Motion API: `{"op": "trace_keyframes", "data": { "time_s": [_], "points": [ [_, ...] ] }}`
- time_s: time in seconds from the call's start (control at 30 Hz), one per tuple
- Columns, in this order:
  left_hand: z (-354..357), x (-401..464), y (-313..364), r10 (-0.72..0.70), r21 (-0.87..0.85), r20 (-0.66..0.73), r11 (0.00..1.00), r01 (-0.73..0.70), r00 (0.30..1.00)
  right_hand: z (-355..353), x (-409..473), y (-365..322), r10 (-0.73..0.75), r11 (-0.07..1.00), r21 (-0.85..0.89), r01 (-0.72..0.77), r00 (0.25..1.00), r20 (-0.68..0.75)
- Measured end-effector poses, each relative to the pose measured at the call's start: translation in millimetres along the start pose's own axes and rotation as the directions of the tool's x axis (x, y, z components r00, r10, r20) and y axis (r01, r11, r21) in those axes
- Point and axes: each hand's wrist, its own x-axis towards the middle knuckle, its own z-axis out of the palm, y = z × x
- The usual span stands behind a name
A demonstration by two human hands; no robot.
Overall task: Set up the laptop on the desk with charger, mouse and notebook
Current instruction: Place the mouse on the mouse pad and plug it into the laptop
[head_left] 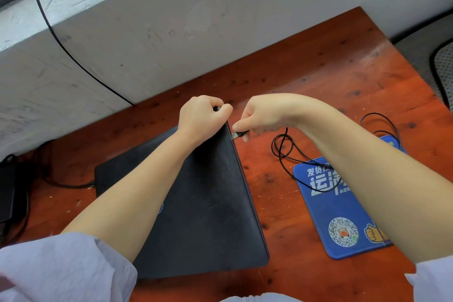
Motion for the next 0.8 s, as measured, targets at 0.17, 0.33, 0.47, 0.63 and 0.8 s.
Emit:
{"op": "trace_keyframes", "data": {
  "time_s": [0.17, 0.33, 0.47, 0.63, 0.8],
  "points": [
    [-4.0, 1.1, -1.2, -0.012, -0.035, -0.015, 0.999, 0.012, 1.0, 9.5, -5.3, 10.5, -0.08, 0.982, 0.167, 0.093, 0.993, -0.081],
    [-1.7, 1.6, -2.7, -0.002, -0.017, -0.005, 1.0, 0.001, 1.0, 6.4, -5.8, -2.0, -0.098, 0.988, -0.134, 0.08, 0.986, -0.135],
    [0.4, 0.7, -1.0, -0.01, 0.003, -0.01, 1.0, 0.01, 1.0, 2.5, -5.8, -6.4, -0.069, 0.977, -0.21, 0.046, 0.992, -0.104],
    [0.4, 0.5, 0.7, -0.013, 0.008, 0.003, 1.0, 0.012, 1.0, 4.6, -10.1, 3.8, -0.098, 0.994, -0.057, 0.095, 0.994, -0.056],
    [3.7, -0.7, 2.4, 0.003, 0.021, 0.024, 1.0, -0.003, 1.0, 1.8, -9.1, 7.3, -0.083, 0.996, -0.011, 0.084, 0.996, 0.017]
  ]
}}
